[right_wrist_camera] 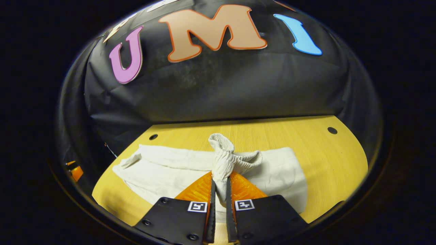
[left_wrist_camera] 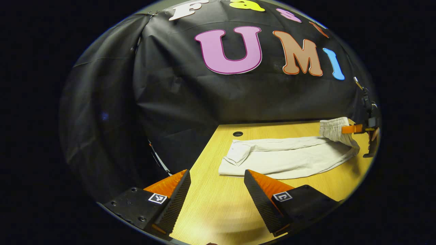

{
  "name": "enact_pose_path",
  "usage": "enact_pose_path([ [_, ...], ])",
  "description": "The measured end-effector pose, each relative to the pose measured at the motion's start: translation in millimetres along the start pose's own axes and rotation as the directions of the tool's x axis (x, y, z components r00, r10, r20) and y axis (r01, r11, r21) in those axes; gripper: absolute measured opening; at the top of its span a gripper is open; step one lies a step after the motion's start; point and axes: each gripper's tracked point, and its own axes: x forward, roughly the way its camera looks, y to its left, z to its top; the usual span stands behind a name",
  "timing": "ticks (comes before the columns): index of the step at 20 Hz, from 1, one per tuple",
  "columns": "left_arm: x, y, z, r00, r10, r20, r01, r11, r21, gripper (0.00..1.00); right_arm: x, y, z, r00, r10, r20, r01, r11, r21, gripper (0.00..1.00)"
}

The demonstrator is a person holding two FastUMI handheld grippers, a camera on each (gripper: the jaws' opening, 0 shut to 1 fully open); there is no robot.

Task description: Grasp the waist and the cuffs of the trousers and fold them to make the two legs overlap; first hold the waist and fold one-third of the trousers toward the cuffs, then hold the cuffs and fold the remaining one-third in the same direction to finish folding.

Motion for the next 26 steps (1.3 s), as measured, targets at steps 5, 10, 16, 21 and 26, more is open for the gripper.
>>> enact_pose_path([
  [5,1,2,-4,1.000,-0.010,-0.003,0.010,1.000,0.000,0.96,-7,-2,0,0.995,0.029,-0.098,-0.035,0.997,-0.064,0.23],
  [10,7,-5,-8,0.999,-0.035,-0.009,0.035,0.999,-0.029,0.96,-22,-13,11,0.982,0.125,-0.143,-0.140,0.985,-0.102,0.96],
  [16,29,-19,-8,0.996,-0.090,-0.013,0.088,0.992,-0.095,0.96,-50,-21,11,0.988,0.094,-0.121,-0.112,0.982,-0.149,0.92],
  [21,48,-29,-15,0.990,-0.133,-0.050,0.122,0.975,-0.188,0.97,-77,-49,20,0.994,0.036,-0.099,-0.050,0.988,-0.145,0.97],
  [26,48,-33,-19,0.981,-0.159,-0.106,0.133,0.966,-0.222,0.95,-96,-87,24,0.996,-0.041,-0.084,0.030,0.991,-0.132,0.97],
])
